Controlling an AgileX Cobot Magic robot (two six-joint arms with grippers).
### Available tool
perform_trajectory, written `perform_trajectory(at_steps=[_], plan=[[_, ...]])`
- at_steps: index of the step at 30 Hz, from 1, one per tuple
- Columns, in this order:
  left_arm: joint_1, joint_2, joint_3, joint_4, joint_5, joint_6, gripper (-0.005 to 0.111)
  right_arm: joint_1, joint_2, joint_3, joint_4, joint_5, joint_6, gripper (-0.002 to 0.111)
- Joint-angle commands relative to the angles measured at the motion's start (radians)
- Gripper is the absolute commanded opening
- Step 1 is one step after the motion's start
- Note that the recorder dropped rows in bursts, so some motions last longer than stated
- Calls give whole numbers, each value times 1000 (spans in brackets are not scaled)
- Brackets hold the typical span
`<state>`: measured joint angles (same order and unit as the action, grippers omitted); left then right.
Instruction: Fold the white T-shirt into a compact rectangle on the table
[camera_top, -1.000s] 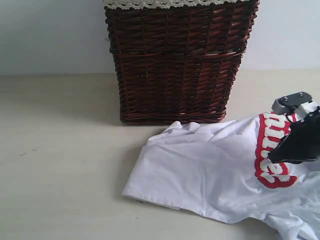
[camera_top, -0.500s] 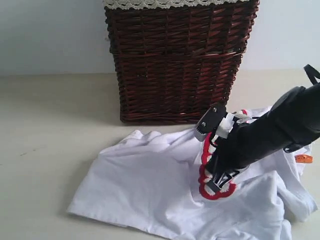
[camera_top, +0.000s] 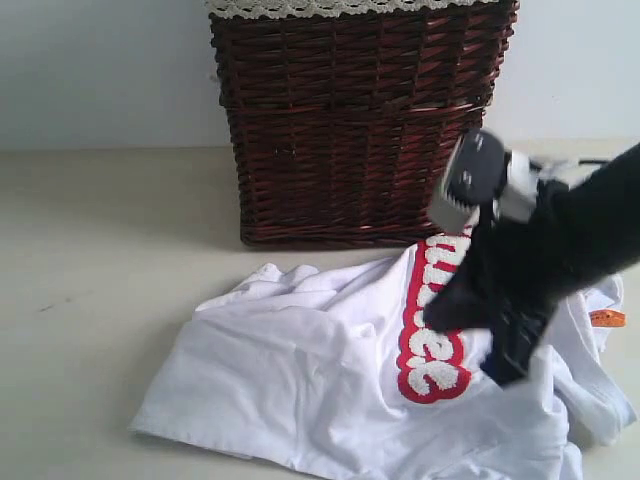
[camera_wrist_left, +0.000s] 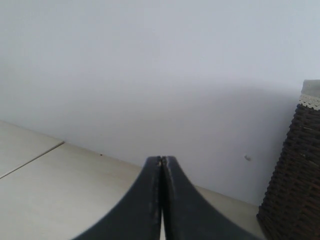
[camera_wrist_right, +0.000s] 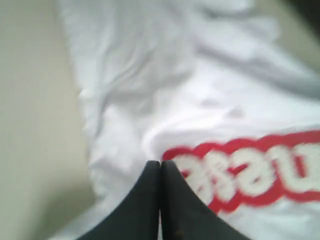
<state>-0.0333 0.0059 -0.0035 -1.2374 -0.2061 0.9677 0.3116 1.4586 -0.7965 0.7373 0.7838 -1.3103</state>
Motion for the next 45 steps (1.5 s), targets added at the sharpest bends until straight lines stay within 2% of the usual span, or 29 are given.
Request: perform_trajectory(at_steps=[1, 3, 5, 14, 20, 23, 27, 29, 33, 37, 41, 45], plan=[[3, -6, 4, 3, 3, 3, 0, -3, 77, 3, -374, 192, 173, 0], [3, -6, 4, 3, 3, 3, 0, -3, 113, 3, -487, 200, 251, 0], [3, -6, 4, 3, 3, 3, 0, -6, 130, 3, -521, 228, 264, 0], [3, -6, 4, 3, 3, 3, 0, -6, 190, 3, -470, 126, 213, 0], [3, -6, 4, 3, 3, 3, 0, -4, 301, 3, -449, 131, 213, 0], [3, -6, 4, 3, 3, 3, 0, 3, 321, 3, -430, 201, 196, 0], [3, -6, 4, 3, 3, 3, 0, 3, 317, 3, -369, 433, 4, 0], [3, -6, 4, 3, 3, 3, 0, 3, 308, 3, -330, 437, -70, 0], [3, -6, 4, 3, 3, 3, 0, 3, 271, 1, -259, 437, -78, 0], [3, -6, 4, 3, 3, 3, 0, 3, 238, 1, -248, 290, 3, 0], [3, -6, 4, 3, 3, 3, 0, 3, 274, 3, -406, 188, 128, 0], [3, -6, 4, 3, 3, 3, 0, 3, 333, 3, -516, 114, 161, 0]])
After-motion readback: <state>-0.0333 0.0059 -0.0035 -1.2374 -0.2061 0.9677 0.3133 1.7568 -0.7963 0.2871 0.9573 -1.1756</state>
